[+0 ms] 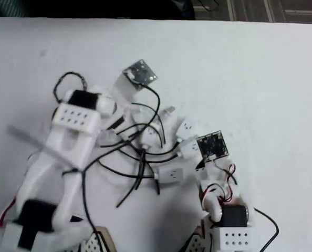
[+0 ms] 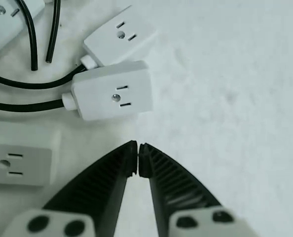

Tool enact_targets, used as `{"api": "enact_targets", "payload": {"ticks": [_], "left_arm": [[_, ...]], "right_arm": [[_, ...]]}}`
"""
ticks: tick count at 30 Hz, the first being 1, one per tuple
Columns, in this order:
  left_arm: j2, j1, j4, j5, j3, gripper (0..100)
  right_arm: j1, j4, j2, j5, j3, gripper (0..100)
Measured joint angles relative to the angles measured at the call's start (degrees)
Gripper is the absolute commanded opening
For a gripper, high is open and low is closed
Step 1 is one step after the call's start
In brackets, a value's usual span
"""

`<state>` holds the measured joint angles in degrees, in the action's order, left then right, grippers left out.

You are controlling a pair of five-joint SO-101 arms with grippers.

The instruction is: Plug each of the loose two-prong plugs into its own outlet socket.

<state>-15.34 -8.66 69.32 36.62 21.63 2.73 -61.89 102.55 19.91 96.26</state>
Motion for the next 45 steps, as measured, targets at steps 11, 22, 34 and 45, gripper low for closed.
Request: {"api": "enact_targets", "payload": {"ticks": [11,22,34,45], "left_arm": [[-12.22,0.00,22.59,-2.55,0.00,2],[-17.58,3.87,31.91,-8.35,4.75,2],[-5.19,8.97,13.63,-0.53,19.96,2],[-4.66,12.84,-3.25,1.67,24.97,28]], "right_arm": [[0.00,-1.14,0.00,0.00,0.00,1.8],[0.00,-1.14,0.00,0.00,0.00,1.8],[0.00,-1.14,0.00,0.00,0.00,1.8],[0.00,-1.14,0.00,0.00,0.00,1.8]]}}
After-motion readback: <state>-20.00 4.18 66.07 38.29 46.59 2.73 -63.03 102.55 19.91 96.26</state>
